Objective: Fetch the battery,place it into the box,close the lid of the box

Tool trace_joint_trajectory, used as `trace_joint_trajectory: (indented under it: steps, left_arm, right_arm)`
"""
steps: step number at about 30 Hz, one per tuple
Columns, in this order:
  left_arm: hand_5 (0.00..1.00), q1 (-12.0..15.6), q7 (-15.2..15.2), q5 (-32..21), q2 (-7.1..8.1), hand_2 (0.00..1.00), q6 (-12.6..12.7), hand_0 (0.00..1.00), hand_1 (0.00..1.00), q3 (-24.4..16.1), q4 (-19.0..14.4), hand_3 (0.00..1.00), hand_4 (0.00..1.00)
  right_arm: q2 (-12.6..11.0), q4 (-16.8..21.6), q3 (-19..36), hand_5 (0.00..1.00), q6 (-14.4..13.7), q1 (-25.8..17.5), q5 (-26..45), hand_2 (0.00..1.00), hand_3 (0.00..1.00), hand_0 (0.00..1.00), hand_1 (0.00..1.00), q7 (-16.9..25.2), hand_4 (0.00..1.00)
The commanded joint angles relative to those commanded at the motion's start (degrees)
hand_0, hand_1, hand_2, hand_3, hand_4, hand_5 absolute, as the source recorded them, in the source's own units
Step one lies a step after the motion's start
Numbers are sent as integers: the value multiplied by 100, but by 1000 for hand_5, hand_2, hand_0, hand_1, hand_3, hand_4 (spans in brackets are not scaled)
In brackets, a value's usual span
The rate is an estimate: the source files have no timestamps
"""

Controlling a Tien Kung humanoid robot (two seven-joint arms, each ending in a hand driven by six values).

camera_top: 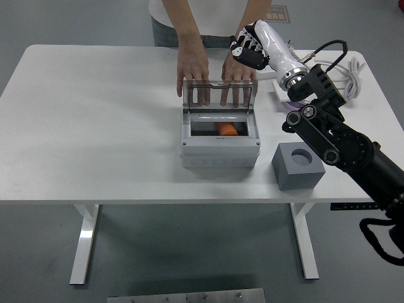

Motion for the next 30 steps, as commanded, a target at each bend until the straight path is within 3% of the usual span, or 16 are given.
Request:
trace_joint_trajectory:
  steps: [5, 6, 14, 30]
  left_arm:
    - [2, -41, 0, 21, -4, 573, -15, 632, 698, -9, 1, 541, 500]
    - [2, -47, 0, 27, -6, 573, -18, 632, 698, -13, 0, 541, 500]
    - [2, -98, 0, 45, -18, 573, -32, 632, 698, -18, 0, 541, 500]
    - [2, -136, 0, 65, -29, 573, -57, 632, 698, -2, 9, 541, 500]
  right_arm:
    - [89, -195, -20, 678, 19, 3, 10, 457, 463, 438, 398, -15, 872]
    - [108, -230, -28, 943, 17, 4, 20, 660, 688, 790, 665, -13, 996]
    - [230, -469, -82, 990, -23, 6, 74, 694, 717, 830, 702, 9, 998]
    - [407, -515, -607, 998, -76, -73, 218, 704, 727, 854, 722, 47, 998]
